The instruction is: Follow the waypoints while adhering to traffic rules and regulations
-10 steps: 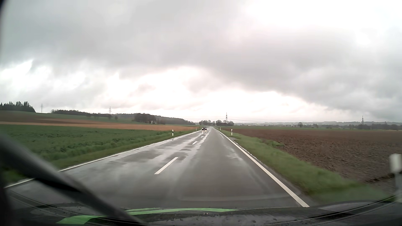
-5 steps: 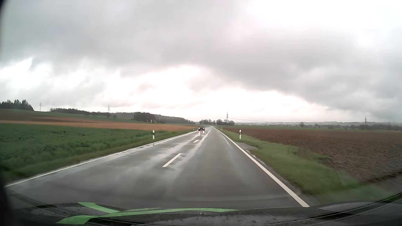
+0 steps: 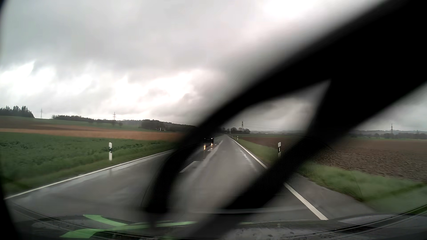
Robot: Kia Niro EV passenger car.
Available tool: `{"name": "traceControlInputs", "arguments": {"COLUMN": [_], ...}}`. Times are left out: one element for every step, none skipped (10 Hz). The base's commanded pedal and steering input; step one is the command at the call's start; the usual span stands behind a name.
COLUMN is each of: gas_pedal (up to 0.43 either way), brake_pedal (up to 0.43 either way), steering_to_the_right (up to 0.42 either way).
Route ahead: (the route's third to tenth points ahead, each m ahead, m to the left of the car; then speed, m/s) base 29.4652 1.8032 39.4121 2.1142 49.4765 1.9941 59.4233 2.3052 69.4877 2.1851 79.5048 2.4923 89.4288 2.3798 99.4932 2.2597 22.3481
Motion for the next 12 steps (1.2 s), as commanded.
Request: {"name": "traceControlInputs", "arguments": {"gas_pedal": [0.13,0.13,0.138,0.138,0.13,0.11,0.098,0.087,0.087,0.087,0.087,0.087], "brake_pedal": [0.0,0.0,0.0,0.0,0.0,0.0,0.0,0.0,0.0,0.0,0.0,0.0], "steering_to_the_right": [-0.001,-0.001,-0.001,-0.001,-0.001,-0.001,-0.001,-0.001,-0.001,-0.001,-0.001,-0.001]}}
